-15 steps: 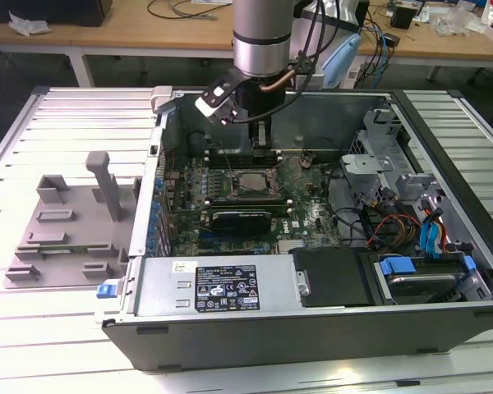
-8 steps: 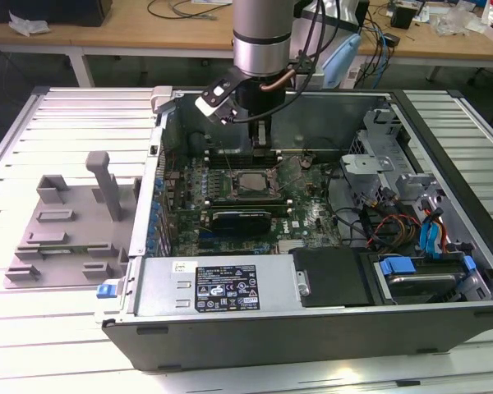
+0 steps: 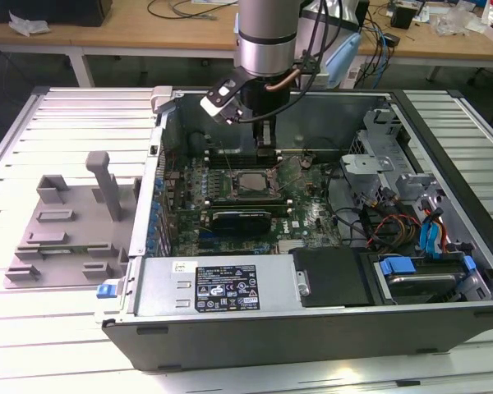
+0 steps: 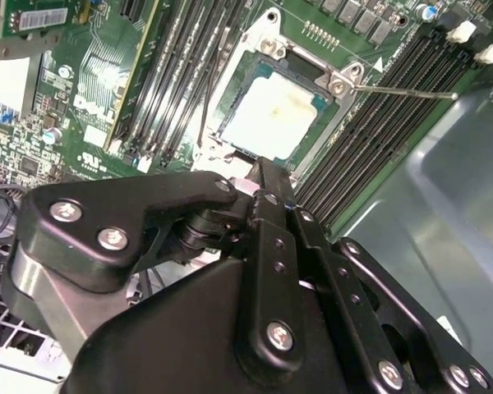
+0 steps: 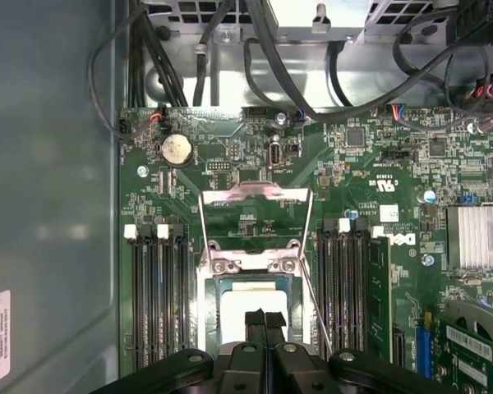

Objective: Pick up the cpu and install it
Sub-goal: 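Close the cpu cover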

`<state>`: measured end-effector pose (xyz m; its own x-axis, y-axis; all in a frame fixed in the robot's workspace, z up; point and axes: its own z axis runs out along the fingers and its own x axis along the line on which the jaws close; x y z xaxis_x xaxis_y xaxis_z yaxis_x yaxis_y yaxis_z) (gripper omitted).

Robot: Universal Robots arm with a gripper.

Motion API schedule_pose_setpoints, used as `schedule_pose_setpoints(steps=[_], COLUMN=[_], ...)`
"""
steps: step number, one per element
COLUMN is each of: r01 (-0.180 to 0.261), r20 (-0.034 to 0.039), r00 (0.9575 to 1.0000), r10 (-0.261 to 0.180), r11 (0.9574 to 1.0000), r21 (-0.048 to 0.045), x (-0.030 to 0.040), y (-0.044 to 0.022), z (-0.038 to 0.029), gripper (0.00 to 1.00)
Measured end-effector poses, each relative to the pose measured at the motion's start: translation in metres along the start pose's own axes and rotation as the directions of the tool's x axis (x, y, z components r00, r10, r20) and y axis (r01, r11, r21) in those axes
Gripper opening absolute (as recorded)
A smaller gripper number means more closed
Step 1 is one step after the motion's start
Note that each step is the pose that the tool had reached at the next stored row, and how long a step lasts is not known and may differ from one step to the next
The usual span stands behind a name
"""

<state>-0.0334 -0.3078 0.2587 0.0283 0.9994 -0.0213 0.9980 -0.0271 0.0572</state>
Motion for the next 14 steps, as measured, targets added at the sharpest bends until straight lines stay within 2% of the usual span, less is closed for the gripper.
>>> schedule_pose_setpoints(steps=[10, 12, 14], r01=[0.0, 0.0, 0.0], r20=[-0.0001, 0.0, -0.0001], r00=[1.0, 1.0, 1.0], r10=[0.0, 0.0, 0.0], r11=[1.0, 1.0, 1.0], r21=[0.0, 0.0, 0.0], x=[0.0004, 0.0006, 0.0006], y=[0.0135, 0.0203, 0.0213], z=[0.0008, 0.0012, 0.0012], gripper=[0.11, 0.11, 0.11])
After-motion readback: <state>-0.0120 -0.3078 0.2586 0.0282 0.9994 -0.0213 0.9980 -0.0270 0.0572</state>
